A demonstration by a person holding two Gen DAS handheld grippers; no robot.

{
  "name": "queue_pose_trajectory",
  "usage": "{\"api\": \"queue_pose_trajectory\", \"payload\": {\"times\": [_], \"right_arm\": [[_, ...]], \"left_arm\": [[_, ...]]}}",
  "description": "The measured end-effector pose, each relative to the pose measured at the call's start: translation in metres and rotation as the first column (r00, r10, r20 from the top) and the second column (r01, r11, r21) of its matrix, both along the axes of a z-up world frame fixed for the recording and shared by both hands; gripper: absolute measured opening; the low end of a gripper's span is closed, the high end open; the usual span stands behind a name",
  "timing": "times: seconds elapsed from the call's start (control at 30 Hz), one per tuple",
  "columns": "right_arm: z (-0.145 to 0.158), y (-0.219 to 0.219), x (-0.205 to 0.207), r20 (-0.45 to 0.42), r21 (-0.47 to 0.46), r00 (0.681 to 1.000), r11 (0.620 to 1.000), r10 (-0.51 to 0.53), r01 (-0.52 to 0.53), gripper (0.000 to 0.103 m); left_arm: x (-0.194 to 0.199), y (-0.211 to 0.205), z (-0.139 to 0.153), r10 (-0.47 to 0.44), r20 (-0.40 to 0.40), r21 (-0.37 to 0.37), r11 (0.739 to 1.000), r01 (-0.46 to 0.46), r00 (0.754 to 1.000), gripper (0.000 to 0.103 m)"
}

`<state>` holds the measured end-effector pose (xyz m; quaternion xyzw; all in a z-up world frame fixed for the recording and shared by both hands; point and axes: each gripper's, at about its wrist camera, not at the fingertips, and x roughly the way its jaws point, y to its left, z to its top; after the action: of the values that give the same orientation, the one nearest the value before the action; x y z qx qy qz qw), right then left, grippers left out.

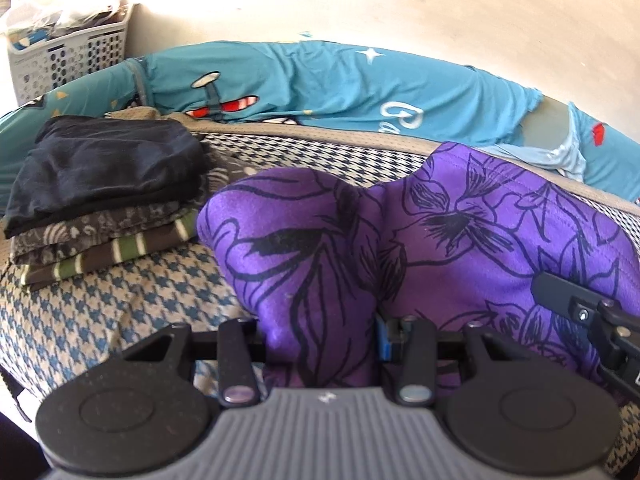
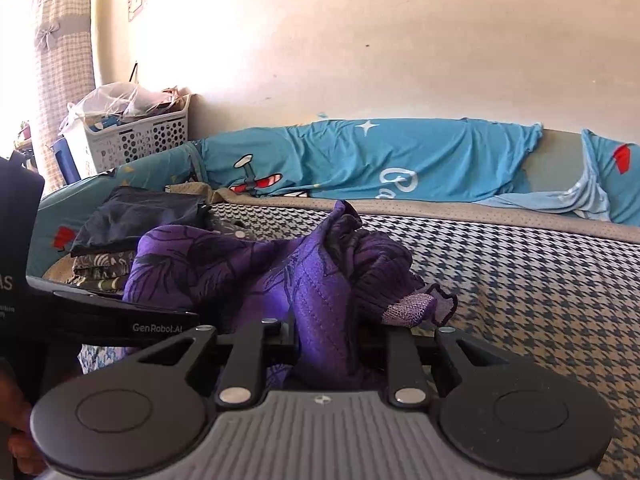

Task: Fold clothes
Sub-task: 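Lift the purple blouse bundle with both grippers, then carry the held blouse bundle with both grippers toward the folded clothes stack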

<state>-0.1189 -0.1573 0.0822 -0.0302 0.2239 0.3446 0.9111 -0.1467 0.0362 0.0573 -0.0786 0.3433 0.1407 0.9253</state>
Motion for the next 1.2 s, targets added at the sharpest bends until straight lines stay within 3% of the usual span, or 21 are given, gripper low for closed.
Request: {"api": "queue_pose_trajectory", "payload": {"times": [0.23,0.57,0.9,1.2], "right_arm": [[0.010,0.044,0.007,0.020,0.009,0.998,0.999,0.053,-0.053,0.022],[0.040,0.125,0.016,0.066,0.064,0.989,0.988,0.134,-0.138,0.022],[0.069,0.219,0.023,0.089,0.132,0.980,0.973,0.181,-0.192,0.022],[0.079,0.293,0.031,0.080,0.185,0.972,0.955,0.219,-0.231,0.022]], "left_arm": [[0.002,0.042,0.017,0.073,0.038,0.020,0.997,-0.074,0.997,0.040],[0.011,0.117,0.068,0.177,0.121,0.066,0.980,-0.186,0.977,0.040],[0.023,0.203,0.115,0.274,0.169,0.119,0.948,-0.295,0.947,0.040],[0.036,0.270,0.133,0.321,0.183,0.172,0.920,-0.352,0.929,0.040]]}}
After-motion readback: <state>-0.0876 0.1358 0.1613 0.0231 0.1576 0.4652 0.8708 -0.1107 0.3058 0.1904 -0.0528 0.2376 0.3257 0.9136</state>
